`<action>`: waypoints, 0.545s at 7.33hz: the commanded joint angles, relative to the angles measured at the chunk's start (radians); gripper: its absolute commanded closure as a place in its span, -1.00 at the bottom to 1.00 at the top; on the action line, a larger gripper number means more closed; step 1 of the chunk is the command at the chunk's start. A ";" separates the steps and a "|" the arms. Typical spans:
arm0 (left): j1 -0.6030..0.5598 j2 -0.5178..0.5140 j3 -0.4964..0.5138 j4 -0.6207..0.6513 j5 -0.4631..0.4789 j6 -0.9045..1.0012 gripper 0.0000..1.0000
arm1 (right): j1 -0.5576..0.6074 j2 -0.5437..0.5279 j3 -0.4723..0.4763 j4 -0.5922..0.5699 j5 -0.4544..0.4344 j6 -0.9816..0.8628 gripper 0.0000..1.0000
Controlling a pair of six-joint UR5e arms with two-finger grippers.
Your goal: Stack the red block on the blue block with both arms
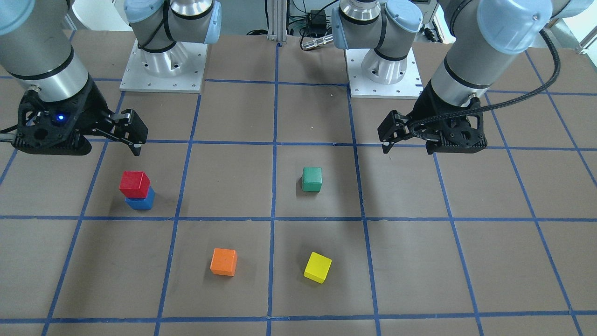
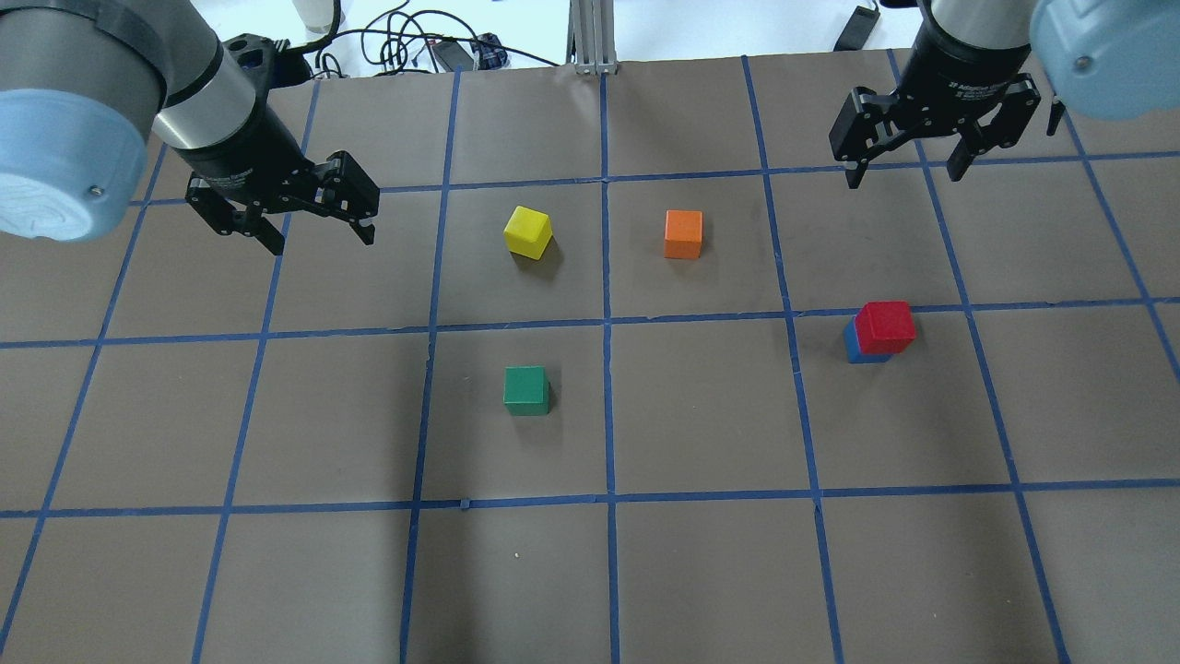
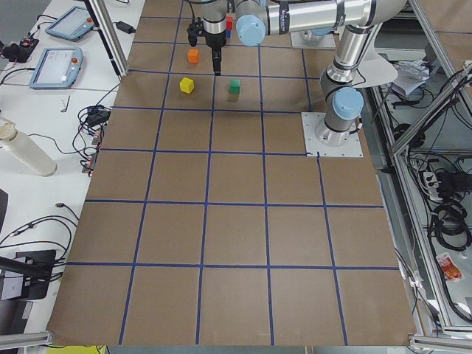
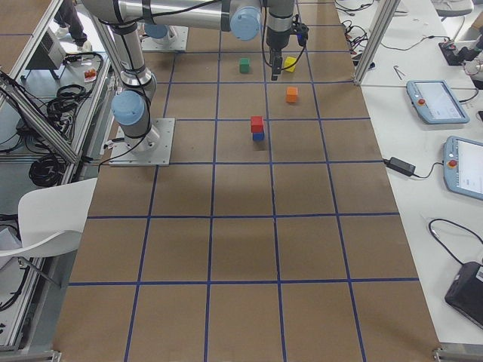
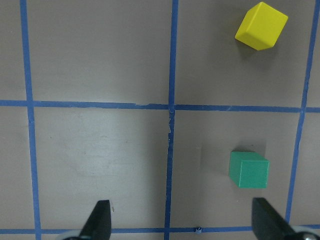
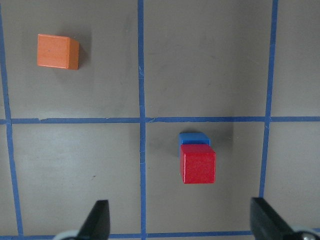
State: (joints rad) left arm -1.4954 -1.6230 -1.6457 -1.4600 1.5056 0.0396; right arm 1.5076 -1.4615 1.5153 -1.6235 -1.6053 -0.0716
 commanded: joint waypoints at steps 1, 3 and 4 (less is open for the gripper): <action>0.000 0.003 -0.003 0.000 0.002 0.002 -1.00 | 0.000 0.001 -0.004 -0.001 0.002 -0.002 -1.00; 0.000 0.002 0.003 0.001 0.002 0.002 -1.00 | 0.000 0.003 -0.004 0.001 0.004 -0.002 -1.00; 0.000 0.002 0.003 0.001 0.002 0.002 -1.00 | 0.000 0.004 -0.009 -0.001 0.002 -0.004 -1.00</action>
State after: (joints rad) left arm -1.4956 -1.6212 -1.6437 -1.4590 1.5078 0.0414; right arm 1.5079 -1.4584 1.5089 -1.6238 -1.6021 -0.0739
